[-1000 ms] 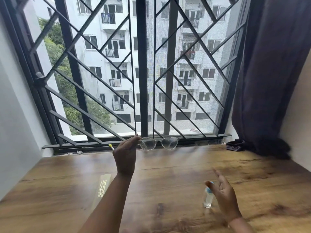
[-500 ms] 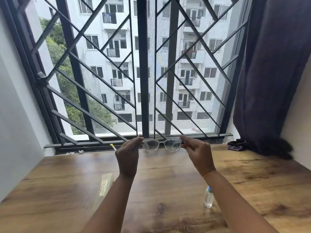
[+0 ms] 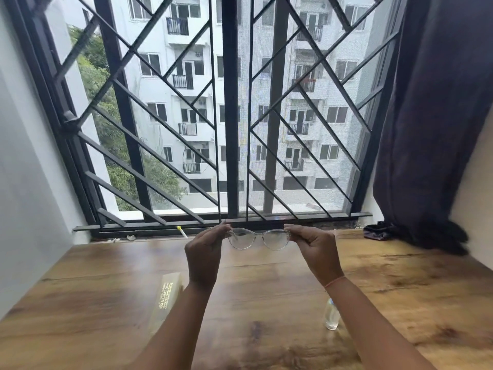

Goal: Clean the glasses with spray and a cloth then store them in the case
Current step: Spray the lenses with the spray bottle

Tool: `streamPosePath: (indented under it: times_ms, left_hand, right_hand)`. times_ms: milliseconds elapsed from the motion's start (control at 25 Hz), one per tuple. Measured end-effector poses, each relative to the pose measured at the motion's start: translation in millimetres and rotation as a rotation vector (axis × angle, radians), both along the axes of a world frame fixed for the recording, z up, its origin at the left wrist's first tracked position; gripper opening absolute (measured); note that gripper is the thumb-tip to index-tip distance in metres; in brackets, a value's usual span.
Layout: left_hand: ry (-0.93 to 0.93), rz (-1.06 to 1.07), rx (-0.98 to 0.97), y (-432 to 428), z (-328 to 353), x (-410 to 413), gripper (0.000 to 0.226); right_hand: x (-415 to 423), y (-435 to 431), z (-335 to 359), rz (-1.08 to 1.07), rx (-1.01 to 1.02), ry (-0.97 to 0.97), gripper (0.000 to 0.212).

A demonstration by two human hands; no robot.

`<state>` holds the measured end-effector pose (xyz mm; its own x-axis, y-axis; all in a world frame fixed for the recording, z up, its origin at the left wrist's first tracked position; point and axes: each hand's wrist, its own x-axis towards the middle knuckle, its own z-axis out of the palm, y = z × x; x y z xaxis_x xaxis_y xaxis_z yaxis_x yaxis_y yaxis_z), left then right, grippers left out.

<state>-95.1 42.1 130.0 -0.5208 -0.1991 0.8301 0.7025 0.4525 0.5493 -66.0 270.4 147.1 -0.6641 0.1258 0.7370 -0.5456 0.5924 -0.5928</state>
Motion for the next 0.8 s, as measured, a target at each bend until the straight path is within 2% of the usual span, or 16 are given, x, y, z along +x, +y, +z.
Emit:
streamPosePath:
  times_ms: [360, 640, 800]
  left_hand:
    - [-0.096, -0.069, -0.045, -4.6, -41.8, 24.1, 0.013]
    - [-0.187, -0.098, -0.051, -4.7, -78.8, 37.9, 0.029]
    - [-0.204, -0.125, -0.047, -4.5, -94.2, 42.8, 0.024]
  right_hand:
    - [18.1, 3.6, -52.4, 0.031, -0.011, -0.090, 0.028]
    - [26.4, 7.4, -91.8, 0.041, 0.008, -0.142, 0.033]
    - [31.6, 8.1, -110.1, 0.058, -0.011, -0.191, 0.033]
